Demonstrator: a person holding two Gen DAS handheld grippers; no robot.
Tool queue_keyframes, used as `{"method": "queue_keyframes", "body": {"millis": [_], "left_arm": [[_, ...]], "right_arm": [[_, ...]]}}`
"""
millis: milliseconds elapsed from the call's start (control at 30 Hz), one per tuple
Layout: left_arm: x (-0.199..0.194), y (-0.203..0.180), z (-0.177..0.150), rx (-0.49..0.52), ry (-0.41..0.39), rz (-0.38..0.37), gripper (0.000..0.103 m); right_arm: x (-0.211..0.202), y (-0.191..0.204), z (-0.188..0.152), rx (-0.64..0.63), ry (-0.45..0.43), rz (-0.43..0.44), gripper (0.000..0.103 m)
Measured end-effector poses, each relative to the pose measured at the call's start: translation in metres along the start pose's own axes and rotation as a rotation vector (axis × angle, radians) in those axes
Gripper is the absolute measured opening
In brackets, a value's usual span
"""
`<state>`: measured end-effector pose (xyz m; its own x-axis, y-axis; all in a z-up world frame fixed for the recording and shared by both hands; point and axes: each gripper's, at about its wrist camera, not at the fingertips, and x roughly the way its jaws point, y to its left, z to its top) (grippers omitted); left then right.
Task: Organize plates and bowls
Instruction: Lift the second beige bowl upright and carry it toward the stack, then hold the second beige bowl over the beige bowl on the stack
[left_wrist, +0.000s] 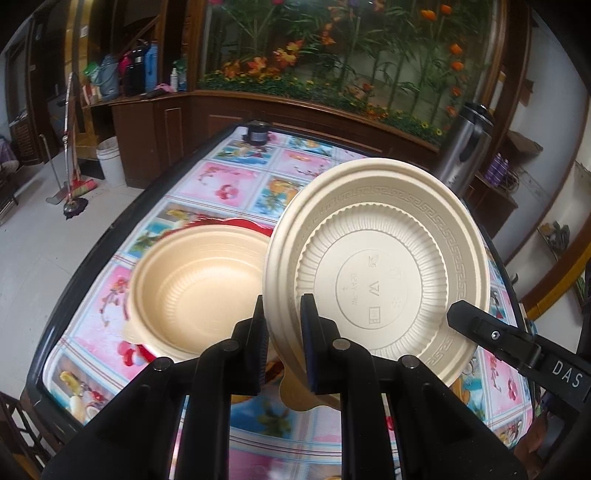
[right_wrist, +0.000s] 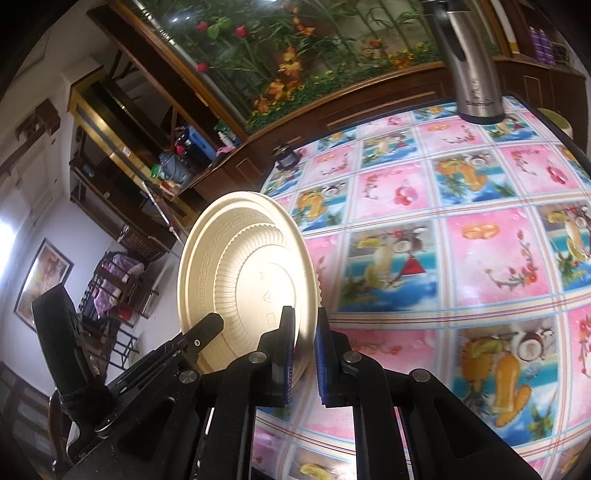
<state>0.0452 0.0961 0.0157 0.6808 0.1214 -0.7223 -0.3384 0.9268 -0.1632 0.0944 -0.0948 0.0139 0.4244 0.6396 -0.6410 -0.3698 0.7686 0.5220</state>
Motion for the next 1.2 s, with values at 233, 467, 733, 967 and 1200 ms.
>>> {"method": "queue_keyframes", "body": {"millis": [233, 467, 733, 967, 1200], "left_arm": [[-0.005, 0.025, 0.004, -0.041, -0.015, 0.044, 0.014], [-0.004, 0.049, 0.009, -0.073, -0.013, 0.072, 0.014], [-0.006, 0.07, 0.016, -0.098, -0.019, 0.088, 0.014], [-0.003, 0.081, 0.021, -0.115, -0.012, 0.104, 0.014], [0.004, 0.088, 0.016, -0.121, 0.017, 0.111, 0.014]], "right_arm": [[0.018, 0.027, 0.006, -0.047, 0.028, 0.029, 0.009], [0.04, 0.049, 0.008, -0.082, 0.063, 0.048, 0.009], [0.057, 0.069, 0.012, -0.108, 0.091, 0.062, 0.009], [0.07, 0.083, 0.018, -0.126, 0.113, 0.073, 0.009], [0.087, 0.083, 0.013, -0.12, 0.147, 0.073, 0.009]]}}
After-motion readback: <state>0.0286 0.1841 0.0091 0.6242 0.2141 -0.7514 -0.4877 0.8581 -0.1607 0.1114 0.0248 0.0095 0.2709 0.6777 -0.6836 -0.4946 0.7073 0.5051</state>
